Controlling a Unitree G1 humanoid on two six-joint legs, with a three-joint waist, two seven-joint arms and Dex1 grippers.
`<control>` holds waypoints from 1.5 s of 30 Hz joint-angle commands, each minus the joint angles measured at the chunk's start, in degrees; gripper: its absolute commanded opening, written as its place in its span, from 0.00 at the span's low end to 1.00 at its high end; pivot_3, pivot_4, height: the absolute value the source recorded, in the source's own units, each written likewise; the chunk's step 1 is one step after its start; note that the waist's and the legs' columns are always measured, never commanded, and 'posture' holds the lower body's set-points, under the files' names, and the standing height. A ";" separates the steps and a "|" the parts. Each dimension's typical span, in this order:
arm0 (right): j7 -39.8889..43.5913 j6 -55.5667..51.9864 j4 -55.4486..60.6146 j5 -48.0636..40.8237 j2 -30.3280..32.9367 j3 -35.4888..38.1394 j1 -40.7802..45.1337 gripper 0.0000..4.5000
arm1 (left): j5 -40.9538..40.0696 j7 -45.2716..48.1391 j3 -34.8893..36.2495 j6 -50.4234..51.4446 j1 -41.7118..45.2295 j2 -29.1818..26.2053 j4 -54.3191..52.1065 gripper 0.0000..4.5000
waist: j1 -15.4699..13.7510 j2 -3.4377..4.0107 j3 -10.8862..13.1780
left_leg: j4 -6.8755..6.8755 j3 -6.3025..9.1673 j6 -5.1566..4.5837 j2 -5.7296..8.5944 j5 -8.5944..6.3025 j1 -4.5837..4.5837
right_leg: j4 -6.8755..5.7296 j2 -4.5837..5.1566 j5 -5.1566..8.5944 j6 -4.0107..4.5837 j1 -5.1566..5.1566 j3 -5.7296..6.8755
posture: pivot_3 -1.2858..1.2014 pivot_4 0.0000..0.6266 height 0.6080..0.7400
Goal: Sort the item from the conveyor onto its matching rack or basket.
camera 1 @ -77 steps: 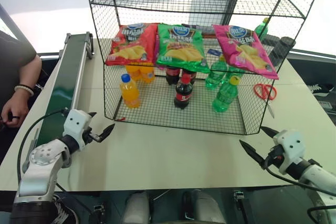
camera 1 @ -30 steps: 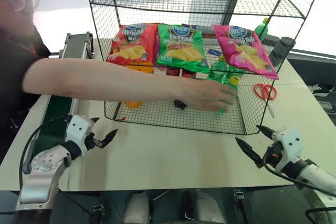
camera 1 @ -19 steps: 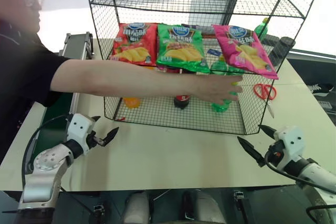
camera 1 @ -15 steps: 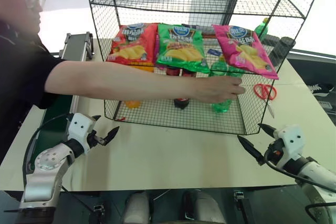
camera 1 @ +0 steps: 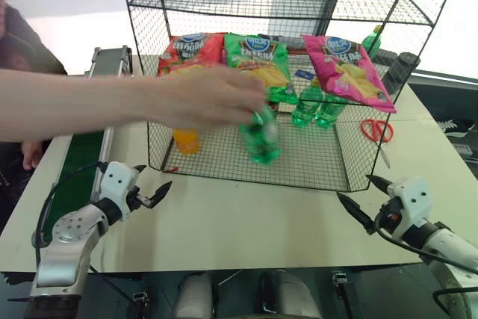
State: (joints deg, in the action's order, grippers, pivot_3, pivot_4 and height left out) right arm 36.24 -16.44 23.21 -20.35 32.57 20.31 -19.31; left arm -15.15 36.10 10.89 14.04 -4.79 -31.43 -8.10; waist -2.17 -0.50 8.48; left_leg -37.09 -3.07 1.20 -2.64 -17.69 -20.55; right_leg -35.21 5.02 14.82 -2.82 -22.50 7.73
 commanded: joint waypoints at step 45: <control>-2.28 1.24 2.63 3.35 -3.52 -16.28 11.55 1.00 | -8.10 -18.88 22.71 0.17 -2.33 5.57 0.61 1.00 | 0.08 -0.15 -0.08 | -0.04 0.02 0.00 0.01 0.00 0.02 | -0.04 0.01 -0.01 0.01 0.02 0.02 | 0.52 0.24 0.95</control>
State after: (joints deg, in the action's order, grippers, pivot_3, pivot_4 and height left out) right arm 34.02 -16.25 25.07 -16.89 29.54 4.27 -8.41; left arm -23.04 16.79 32.74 15.29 -7.04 -25.06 -7.05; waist -2.09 -0.65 8.40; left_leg -37.13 -3.05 1.20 -2.64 -17.69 -20.53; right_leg -35.26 5.02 14.81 -2.80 -22.49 7.75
